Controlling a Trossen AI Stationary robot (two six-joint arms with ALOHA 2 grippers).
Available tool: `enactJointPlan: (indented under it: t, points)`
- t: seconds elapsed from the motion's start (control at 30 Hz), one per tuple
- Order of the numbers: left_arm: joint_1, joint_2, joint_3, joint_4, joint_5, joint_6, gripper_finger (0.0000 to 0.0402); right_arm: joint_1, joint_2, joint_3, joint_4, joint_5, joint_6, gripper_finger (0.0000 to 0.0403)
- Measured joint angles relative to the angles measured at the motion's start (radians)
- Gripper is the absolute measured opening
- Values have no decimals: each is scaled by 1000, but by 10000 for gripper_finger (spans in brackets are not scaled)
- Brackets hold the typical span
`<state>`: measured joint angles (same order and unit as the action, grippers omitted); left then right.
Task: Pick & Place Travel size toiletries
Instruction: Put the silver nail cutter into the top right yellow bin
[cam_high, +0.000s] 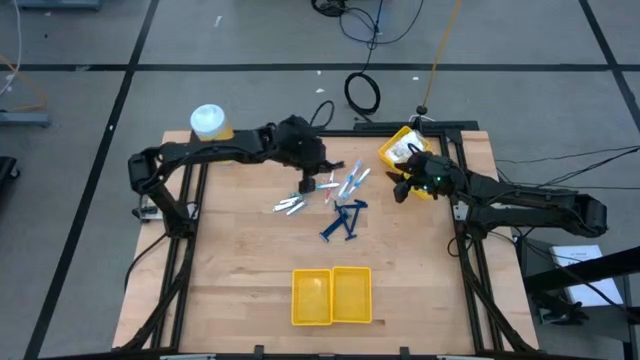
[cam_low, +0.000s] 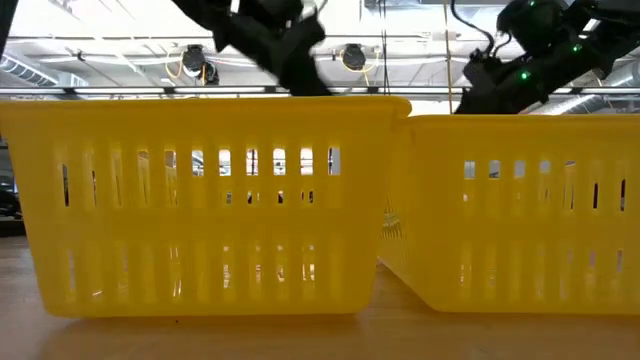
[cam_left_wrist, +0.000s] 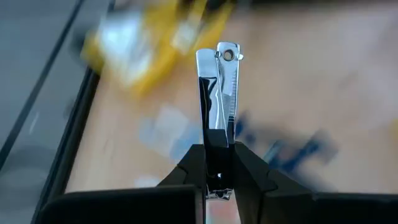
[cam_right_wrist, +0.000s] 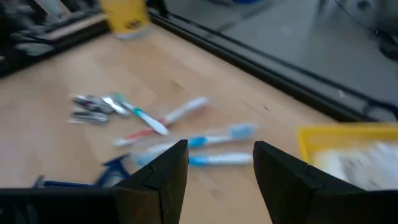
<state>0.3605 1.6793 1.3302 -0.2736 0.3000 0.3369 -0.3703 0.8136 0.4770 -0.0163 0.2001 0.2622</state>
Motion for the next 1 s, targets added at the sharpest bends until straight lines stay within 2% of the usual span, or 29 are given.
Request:
enactJointPlan:
  t: [0.1,0.27,0.53,0.73,0.9,1.0]
  points:
    - [-45,18,-12,157,68,1,33,46,14,0,72,-22,-41,169]
    - [-109,50,-56,360,119,-34,33,135,54,0,205,-22,-137,169]
    - [-143,56,-173,626,132,-110,32,274,154,0,464,-23,-324,171]
    - [-134,55,-223,646,126,-124,31,339,226,-1,626,-113,-380,213]
    - [-131,54,-234,672,121,-140,31,360,271,-1,722,-121,-380,262]
    - [-144,54,-234,684,119,-138,31,360,303,-1,765,-121,-380,277]
